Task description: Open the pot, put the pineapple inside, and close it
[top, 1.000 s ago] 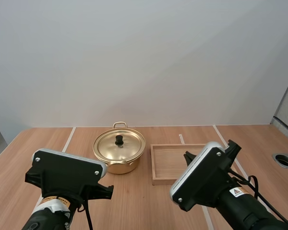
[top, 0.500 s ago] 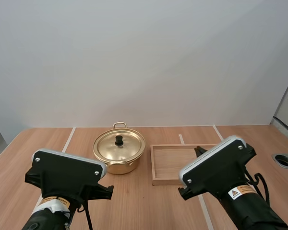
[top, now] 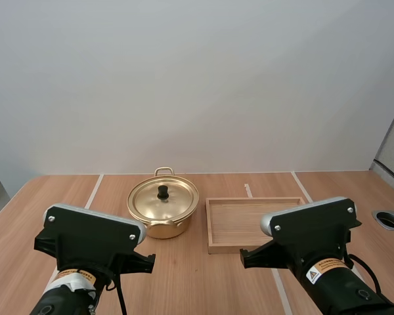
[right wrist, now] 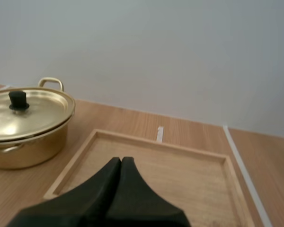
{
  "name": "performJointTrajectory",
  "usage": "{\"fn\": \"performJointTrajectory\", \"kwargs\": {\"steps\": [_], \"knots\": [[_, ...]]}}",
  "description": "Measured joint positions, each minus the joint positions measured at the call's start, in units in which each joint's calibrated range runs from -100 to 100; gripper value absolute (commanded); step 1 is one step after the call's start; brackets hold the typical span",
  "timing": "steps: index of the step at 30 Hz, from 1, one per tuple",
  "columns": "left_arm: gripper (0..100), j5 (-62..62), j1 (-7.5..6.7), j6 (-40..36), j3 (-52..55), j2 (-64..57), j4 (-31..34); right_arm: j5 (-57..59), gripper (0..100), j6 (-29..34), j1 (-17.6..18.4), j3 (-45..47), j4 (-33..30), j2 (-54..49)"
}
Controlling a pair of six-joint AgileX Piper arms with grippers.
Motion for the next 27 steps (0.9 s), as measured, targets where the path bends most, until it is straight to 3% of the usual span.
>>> {"fn": "performJointTrajectory", "kwargs": {"steps": [6, 12, 27], "knots": [[0, 0.0, 0.0, 0.0, 0.0, 0.0, 0.0, 7.9, 0, 1.8, -0.8, 0.0, -2.5, 0.0], [0, 0.0, 0.0, 0.0, 0.0, 0.0, 0.0, 8.1, 0, 2.9, -3.2, 0.0, -2.7, 0.0], [0, 0.0, 0.0, 0.0, 0.0, 0.0, 0.0, 6.4, 0, 3.2, -3.3, 0.0, -2.0, -3.3]]}}
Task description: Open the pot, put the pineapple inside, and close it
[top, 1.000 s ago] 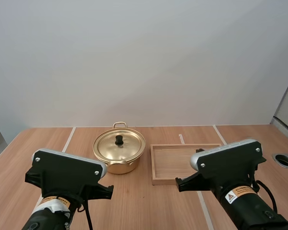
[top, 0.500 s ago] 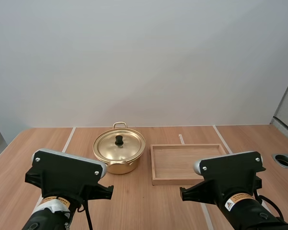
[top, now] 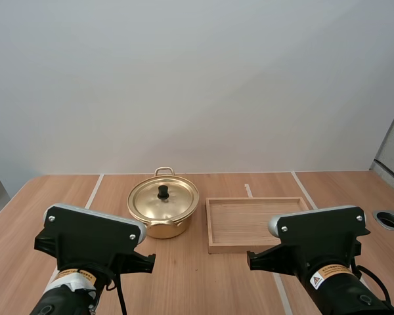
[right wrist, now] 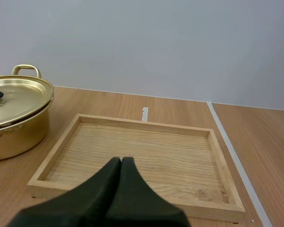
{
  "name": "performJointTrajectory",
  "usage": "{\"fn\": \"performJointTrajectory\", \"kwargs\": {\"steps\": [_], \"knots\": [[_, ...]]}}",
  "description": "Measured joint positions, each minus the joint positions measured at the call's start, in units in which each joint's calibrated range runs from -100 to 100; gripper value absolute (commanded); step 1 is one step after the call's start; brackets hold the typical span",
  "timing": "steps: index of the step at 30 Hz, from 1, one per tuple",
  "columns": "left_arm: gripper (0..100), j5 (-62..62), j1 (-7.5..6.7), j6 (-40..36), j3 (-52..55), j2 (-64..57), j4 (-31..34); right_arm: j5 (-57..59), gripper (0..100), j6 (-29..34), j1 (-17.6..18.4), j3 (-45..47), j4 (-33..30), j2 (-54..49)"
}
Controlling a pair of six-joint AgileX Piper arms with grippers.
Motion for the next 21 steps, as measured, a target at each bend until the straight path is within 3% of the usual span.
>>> {"fn": "performJointTrajectory", "kwargs": {"steps": [7, 13, 21], "knots": [[0, 0.0, 0.0, 0.0, 0.0, 0.0, 0.6, 0.0, 0, 0.0, 0.0, 0.0, 0.0, -0.1], [0, 0.0, 0.0, 0.0, 0.0, 0.0, 6.9, 0.0, 0, 0.0, 0.0, 0.0, 0.0, -0.1], [0, 0.0, 0.0, 0.0, 0.0, 0.0, 7.8, 0.0, 0, 0.0, 0.0, 0.0, 0.0, -0.1]]}}
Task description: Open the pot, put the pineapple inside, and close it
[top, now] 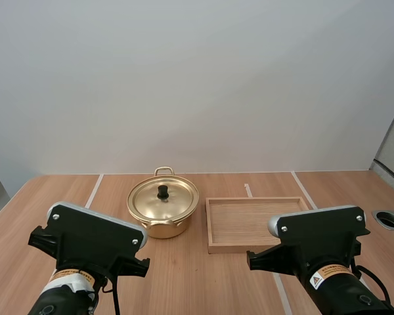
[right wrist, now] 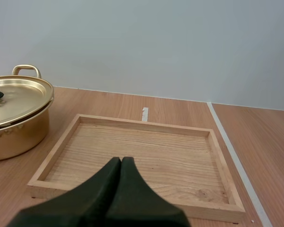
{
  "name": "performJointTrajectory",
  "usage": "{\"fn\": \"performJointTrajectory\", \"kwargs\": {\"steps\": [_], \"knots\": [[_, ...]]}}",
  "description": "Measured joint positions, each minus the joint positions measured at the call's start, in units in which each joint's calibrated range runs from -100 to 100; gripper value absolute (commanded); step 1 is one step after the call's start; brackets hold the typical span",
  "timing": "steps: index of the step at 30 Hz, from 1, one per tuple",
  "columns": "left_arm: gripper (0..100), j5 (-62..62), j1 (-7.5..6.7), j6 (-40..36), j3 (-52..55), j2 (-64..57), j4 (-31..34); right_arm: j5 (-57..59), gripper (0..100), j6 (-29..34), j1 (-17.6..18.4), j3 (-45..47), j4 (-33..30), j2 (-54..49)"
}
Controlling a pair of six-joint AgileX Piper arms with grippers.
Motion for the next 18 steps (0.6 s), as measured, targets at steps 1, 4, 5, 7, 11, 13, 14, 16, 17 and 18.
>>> {"fn": "performJointTrajectory", "kwargs": {"steps": [1, 4, 5, 7, 11, 13, 14, 16, 17, 18], "knots": [[0, 0.0, 0.0, 0.0, 0.0, 0.0, 0.0, 0.0, 0, 0.0, 0.0, 0.0, 0.0, 0.0], [0, 0.0, 0.0, 0.0, 0.0, 0.0, -0.1, 0.0, 0, 0.0, 0.0, 0.0, 0.0, 0.0], [0, 0.0, 0.0, 0.0, 0.0, 0.0, -0.1, 0.0, 0, 0.0, 0.0, 0.0, 0.0, 0.0], [0, 0.0, 0.0, 0.0, 0.0, 0.0, -0.1, 0.0, 0, 0.0, 0.0, 0.0, 0.0, 0.0], [0, 0.0, 0.0, 0.0, 0.0, 0.0, -0.1, 0.0, 0, 0.0, 0.0, 0.0, 0.0, 0.0], [0, 0.0, 0.0, 0.0, 0.0, 0.0, -0.1, 0.0, 0, 0.0, 0.0, 0.0, 0.0, 0.0], [0, 0.0, 0.0, 0.0, 0.0, 0.0, -0.1, 0.0, 0, 0.0, 0.0, 0.0, 0.0, 0.0], [0, 0.2, 0.0, 0.0, 0.0, 0.0, -0.1, 0.0, 0, 0.0, 0.0, 0.0, 0.0, 0.0], [0, 0.4, 0.0, 0.0, 0.0, 0.0, -0.1, 0.0, 0, 0.0, 0.0, 0.0, 0.0, 0.0], [0, 0.5, 0.0, -0.2, 0.0, 0.0, -0.1, 0.0, 0, 0.0, 0.0, 0.0, 0.0, 0.0]]}}
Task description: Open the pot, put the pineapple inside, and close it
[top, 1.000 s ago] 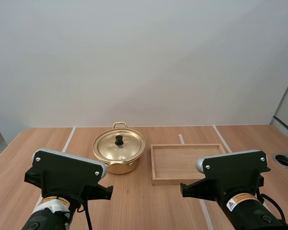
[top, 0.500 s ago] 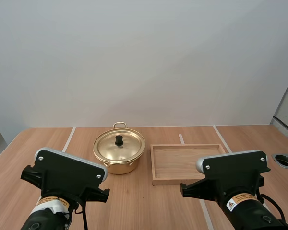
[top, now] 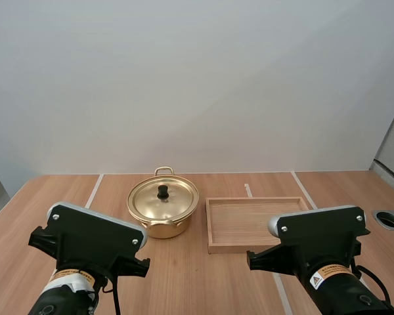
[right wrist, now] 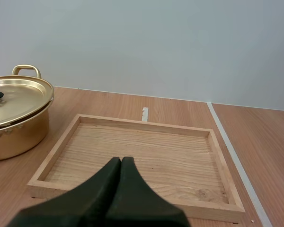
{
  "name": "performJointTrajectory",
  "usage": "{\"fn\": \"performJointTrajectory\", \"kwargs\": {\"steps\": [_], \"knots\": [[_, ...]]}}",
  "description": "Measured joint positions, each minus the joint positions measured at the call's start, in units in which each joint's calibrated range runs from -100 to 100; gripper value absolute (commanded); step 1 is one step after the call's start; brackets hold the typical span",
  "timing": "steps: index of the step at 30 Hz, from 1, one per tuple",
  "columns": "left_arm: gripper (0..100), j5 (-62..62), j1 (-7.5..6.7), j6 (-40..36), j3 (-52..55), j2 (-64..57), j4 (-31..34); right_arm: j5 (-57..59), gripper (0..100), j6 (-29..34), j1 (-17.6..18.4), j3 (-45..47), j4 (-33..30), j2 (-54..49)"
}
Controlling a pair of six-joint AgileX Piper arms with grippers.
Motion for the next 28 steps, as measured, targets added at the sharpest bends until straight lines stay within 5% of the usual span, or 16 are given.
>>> {"fn": "performJointTrajectory", "kwargs": {"steps": [10, 28], "knots": [[0, 0.1, 0.0, -10.2, 0.0, 0.0, -0.1, 0.0, 0, 0.0, 0.0, 0.0, 0.0, 0.0], [0, -1.7, 0.0, -11.0, 0.0, 0.0, -0.2, 0.0, 0, 0.0, 0.0, 0.0, 0.0, 0.0]]}}
